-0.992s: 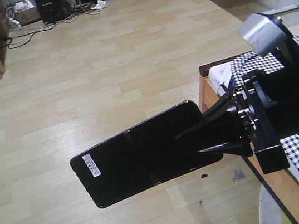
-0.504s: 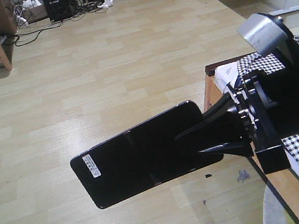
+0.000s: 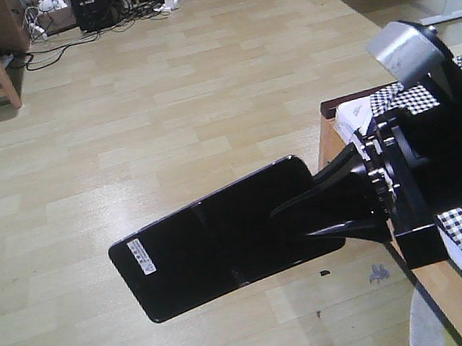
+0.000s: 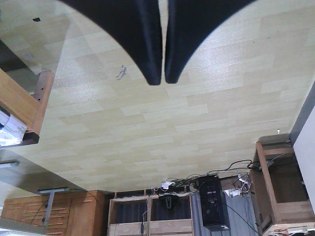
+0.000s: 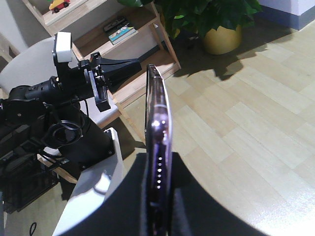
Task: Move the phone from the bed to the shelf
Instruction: 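Drive the base across the floor carrying the phone in the right gripper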
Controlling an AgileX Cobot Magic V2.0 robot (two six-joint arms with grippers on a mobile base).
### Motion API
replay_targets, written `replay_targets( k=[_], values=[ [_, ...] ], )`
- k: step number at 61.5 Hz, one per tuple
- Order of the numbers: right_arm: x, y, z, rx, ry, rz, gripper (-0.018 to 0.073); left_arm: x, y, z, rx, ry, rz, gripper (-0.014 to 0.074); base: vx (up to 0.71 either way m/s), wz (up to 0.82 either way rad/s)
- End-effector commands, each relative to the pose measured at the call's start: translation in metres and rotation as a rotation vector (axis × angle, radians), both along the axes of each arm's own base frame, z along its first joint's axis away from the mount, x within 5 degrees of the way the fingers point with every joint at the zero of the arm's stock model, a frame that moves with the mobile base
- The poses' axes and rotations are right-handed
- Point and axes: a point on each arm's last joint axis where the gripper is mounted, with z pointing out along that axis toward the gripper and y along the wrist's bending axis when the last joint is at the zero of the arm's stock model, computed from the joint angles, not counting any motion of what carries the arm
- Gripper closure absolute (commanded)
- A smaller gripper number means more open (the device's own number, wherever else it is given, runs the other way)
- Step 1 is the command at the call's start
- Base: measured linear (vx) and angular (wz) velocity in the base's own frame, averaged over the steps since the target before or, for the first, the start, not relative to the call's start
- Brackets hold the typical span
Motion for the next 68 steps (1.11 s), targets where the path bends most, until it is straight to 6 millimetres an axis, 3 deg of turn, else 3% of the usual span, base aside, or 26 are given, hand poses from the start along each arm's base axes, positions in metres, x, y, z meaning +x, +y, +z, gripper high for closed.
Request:
replay_targets(
  k=[1,68],
  values=[
    [-0.0112,0.0023,0.0191,0.102,-0.005,0.059,0.0561,0.0008,0.0006,0.0060,-0.011,-0.075,0.007,0.0596,0.01,0.00],
    [-0.0112,0.0023,0.0191,0.102,-0.005,0.059,0.0561,0.0008,0.0006,0.0060,-0.011,-0.075,0.007,0.0596,0.05,0.07]
  ],
)
